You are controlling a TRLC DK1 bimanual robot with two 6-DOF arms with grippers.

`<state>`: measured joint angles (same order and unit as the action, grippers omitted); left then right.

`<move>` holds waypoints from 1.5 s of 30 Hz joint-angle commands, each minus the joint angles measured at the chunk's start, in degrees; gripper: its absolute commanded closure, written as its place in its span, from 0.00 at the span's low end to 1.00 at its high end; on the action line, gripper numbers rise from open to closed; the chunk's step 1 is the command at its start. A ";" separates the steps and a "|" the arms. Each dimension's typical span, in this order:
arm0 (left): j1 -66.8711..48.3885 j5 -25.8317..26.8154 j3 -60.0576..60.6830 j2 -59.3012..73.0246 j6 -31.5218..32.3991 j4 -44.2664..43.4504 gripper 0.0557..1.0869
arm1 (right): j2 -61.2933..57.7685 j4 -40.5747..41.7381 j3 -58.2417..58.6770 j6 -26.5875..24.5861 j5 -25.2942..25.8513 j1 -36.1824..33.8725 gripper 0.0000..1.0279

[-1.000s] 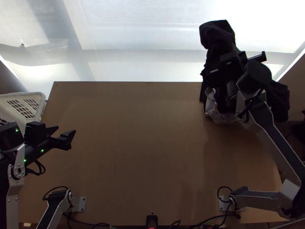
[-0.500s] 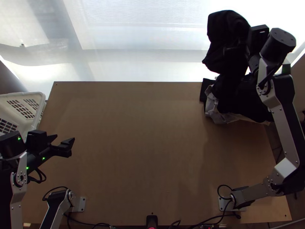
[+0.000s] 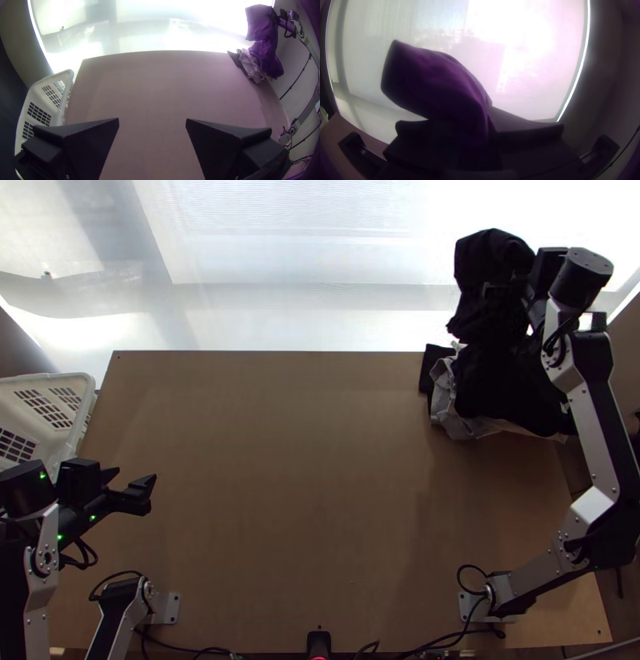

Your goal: Fold the t-shirt

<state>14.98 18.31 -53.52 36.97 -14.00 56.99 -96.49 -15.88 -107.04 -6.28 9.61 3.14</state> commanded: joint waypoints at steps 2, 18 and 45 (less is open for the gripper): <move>0.05 -0.73 -0.01 -0.14 -0.77 0.49 0.05 | -3.18 2.87 -3.79 1.10 -0.38 -0.59 0.97; 0.05 -1.17 0.61 -0.50 -0.94 1.28 0.05 | -4.06 4.28 -0.45 5.23 0.76 -6.04 0.97; -1.27 -1.69 3.51 -0.76 -3.05 1.19 0.05 | 5.96 21.15 42.09 5.14 -7.06 -32.32 0.97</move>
<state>13.91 16.84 -50.81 36.38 -16.53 58.19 -88.09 3.49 -69.52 -0.45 4.84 -25.74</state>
